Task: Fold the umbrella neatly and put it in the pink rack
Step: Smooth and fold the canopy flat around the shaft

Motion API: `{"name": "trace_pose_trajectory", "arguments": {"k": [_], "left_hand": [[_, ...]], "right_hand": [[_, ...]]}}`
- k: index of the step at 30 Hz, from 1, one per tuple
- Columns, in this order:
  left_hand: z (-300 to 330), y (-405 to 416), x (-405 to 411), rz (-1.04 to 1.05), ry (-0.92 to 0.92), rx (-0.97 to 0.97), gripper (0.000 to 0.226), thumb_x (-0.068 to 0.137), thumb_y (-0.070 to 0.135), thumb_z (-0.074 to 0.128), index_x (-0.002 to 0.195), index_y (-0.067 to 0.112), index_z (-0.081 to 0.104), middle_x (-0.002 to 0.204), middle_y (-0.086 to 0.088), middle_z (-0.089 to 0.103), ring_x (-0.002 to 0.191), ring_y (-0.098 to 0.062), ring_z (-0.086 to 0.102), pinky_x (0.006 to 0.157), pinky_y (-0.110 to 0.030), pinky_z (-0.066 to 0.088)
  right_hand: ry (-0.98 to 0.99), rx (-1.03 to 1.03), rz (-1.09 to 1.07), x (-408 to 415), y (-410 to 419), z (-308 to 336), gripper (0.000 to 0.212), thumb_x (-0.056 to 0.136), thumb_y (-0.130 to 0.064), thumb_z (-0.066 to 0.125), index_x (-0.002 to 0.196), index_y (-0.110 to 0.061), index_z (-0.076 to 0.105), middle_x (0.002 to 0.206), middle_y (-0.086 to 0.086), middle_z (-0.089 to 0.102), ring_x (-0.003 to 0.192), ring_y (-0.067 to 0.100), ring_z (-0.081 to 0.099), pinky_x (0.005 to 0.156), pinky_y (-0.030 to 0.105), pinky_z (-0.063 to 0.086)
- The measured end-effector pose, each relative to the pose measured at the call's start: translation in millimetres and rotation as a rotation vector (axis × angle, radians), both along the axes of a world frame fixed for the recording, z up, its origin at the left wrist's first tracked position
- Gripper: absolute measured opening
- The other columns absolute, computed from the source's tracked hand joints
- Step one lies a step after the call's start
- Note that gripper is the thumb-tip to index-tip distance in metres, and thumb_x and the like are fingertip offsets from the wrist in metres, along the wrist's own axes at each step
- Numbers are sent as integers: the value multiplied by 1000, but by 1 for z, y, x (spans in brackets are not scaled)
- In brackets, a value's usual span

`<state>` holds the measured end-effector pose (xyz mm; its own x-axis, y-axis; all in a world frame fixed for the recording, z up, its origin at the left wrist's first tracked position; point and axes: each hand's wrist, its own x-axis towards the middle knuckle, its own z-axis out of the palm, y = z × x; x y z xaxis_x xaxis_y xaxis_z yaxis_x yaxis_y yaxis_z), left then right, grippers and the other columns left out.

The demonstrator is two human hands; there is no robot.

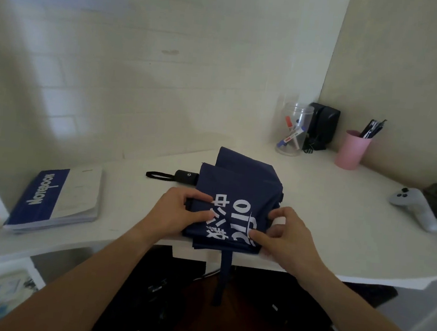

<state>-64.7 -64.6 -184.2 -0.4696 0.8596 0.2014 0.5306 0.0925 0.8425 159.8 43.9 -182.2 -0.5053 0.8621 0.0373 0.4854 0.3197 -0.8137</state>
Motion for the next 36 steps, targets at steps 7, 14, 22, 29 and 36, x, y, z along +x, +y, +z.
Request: {"name": "trace_pose_trajectory", "arguments": {"k": [7,14,22,29,36], "left_hand": [[-8,-3,-1,-107,-28,-55,64,72,18,92,130,22,64,113,20,64,94,12,67,86,-18,59],[-8,-9,-21,-52,270,-247,81,74,41,87,145,29,51,130,6,51,110,-6,54,93,-20,50],[3,-2,23,-235,849,-53,52,106,45,39,156,33,35,165,9,28,152,-8,20,124,-27,16],[-30,-13,7,-249,938,-451,73,100,69,6,160,32,-12,169,13,-14,154,-3,-15,129,-39,7],[3,-22,6,-166,927,-566,92,92,82,14,163,24,16,171,5,9,156,-11,13,126,-33,11]], "right_hand": [[-16,905,228,-27,-7,27,29,90,-32,68,119,-26,62,109,-7,63,100,14,55,87,29,48],[-474,735,459,-20,17,-24,75,95,-72,27,159,-32,22,167,-10,20,155,13,11,127,39,12],[-562,695,525,-23,20,-35,75,98,-70,11,160,-31,-5,169,-11,-8,154,8,-15,127,37,-4],[-584,589,548,-12,31,-24,77,96,-71,13,160,-32,-5,166,-15,-16,152,3,-17,126,31,-7],[-644,594,581,-7,31,-21,93,79,-83,-3,159,-37,-9,166,-13,-19,152,4,-19,127,33,-5]]}}
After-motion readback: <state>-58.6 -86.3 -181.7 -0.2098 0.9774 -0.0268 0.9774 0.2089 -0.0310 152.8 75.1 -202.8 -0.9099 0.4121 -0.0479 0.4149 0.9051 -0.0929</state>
